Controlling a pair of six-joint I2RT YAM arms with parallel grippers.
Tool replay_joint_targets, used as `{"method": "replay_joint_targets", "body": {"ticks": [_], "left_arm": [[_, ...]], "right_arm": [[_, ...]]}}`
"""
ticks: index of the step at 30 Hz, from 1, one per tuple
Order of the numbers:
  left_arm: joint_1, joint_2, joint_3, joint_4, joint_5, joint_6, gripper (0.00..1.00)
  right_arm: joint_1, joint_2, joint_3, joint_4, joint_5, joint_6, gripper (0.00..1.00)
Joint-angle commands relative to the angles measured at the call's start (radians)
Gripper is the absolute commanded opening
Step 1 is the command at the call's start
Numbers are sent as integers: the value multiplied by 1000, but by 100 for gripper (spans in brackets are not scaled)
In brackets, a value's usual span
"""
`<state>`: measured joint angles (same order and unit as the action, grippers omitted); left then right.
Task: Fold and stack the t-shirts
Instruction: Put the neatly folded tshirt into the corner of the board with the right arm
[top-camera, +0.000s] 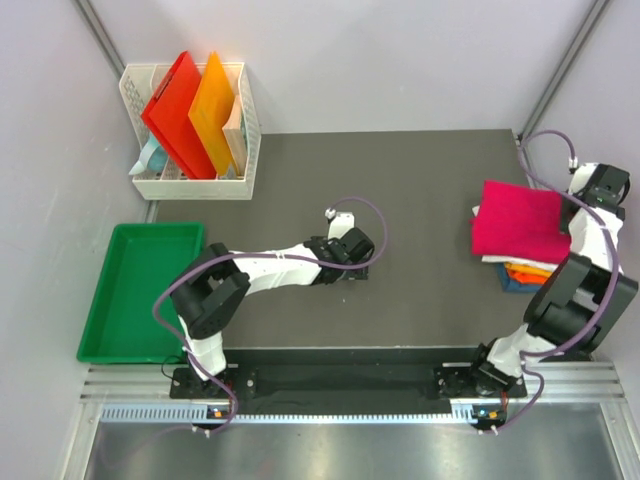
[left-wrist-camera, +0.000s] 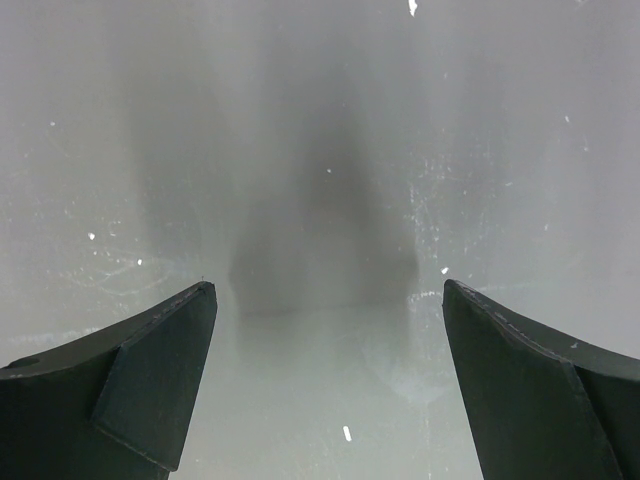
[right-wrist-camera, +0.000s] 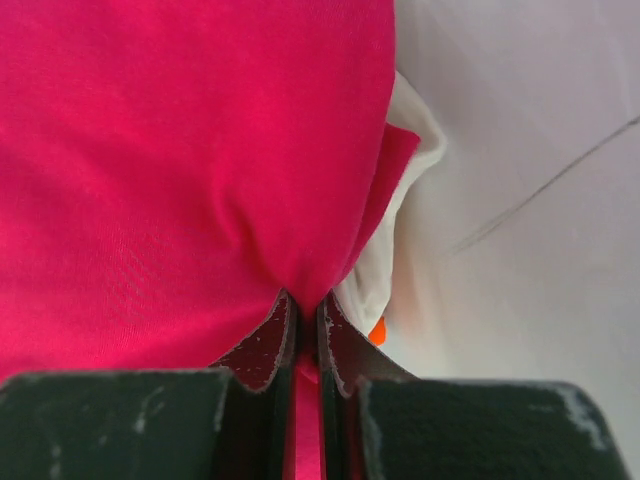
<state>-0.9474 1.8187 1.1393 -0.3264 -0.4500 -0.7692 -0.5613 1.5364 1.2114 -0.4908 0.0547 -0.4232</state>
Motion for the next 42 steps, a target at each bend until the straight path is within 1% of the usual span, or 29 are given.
{"method": "replay_joint_targets", "body": {"ticks": [1, 7, 9, 10, 11, 12, 13, 15, 16, 17, 18, 19, 21, 22, 24, 26, 27, 28, 29, 31, 32, 35, 36, 37, 39, 42], "left_arm": [[-11, -1, 42, -25, -15, -12, 99], [-21, 19, 62, -42, -15, -19, 99], [-30, 30, 74, -46, -15, -21, 99], [-37, 36, 80, -51, -15, -21, 99], [-40, 39, 85, -53, -15, -22, 99], [-45, 45, 91, -54, -13, -21, 99], [-53, 50, 96, -53, -13, -21, 99], [-62, 57, 106, -51, -15, -21, 99], [-67, 57, 111, -53, -15, -19, 99], [-71, 60, 115, -53, -16, -18, 99], [-74, 63, 123, -53, -16, -16, 99], [-79, 65, 126, -53, -16, -16, 99], [-80, 71, 135, -51, -18, -16, 99], [-83, 73, 138, -54, -21, -16, 99], [-85, 77, 145, -56, -23, -21, 99], [-86, 85, 146, -62, -23, -33, 99], [-88, 87, 149, -65, -23, -38, 99], [-88, 88, 149, -66, -21, -42, 99], [-88, 90, 148, -65, -21, -53, 99], [-90, 88, 143, -65, -23, -64, 99], [-90, 87, 140, -69, -26, -71, 99], [-90, 80, 131, -79, -35, -90, 99], [-93, 77, 126, -94, -41, -93, 99], [-93, 76, 125, -103, -45, -100, 99], [-96, 67, 119, -128, -61, -107, 99], [-105, 39, 94, -143, -85, -111, 99]], "right_arm": [[-66, 71, 65, 158, 36, 3, 0], [-94, 136, 27, 251, 105, -8, 0], [-114, 128, 5, 265, 80, 6, 0], [-126, 116, -1, 270, 0, 11, 2], [-144, 101, -12, 267, -48, 27, 9], [-152, 70, -13, 259, -103, 32, 18], [-157, 53, -12, 236, -192, 35, 36], [-157, 6, -1, 207, -271, 43, 59], [-157, -8, 5, 172, -345, 50, 79], [-157, -34, 26, 147, -387, 58, 94], [-154, -48, 36, 124, -424, 61, 100], [-153, -62, 45, 86, -493, 66, 100], [-143, -103, 68, 42, -561, 66, 100], [-138, -120, 73, 2, -628, 63, 100], [-106, -174, 66, -63, -700, 40, 100], [-48, -240, 27, -92, -723, 20, 100], [-20, -264, 7, -103, -721, 14, 100], [42, -292, -16, -110, -711, 9, 100], [76, -349, -79, -103, -699, 12, 100], [142, -403, -146, -69, -662, 11, 100], [200, -427, -203, -65, -656, 9, 100], [302, -418, -281, -37, -601, 40, 100], [331, -417, -302, -8, -549, 47, 100], [386, -417, -332, 7, -524, 63, 100], [435, -429, -351, 34, -491, 69, 100], [550, -458, -363, 67, -442, 78, 100]]}}
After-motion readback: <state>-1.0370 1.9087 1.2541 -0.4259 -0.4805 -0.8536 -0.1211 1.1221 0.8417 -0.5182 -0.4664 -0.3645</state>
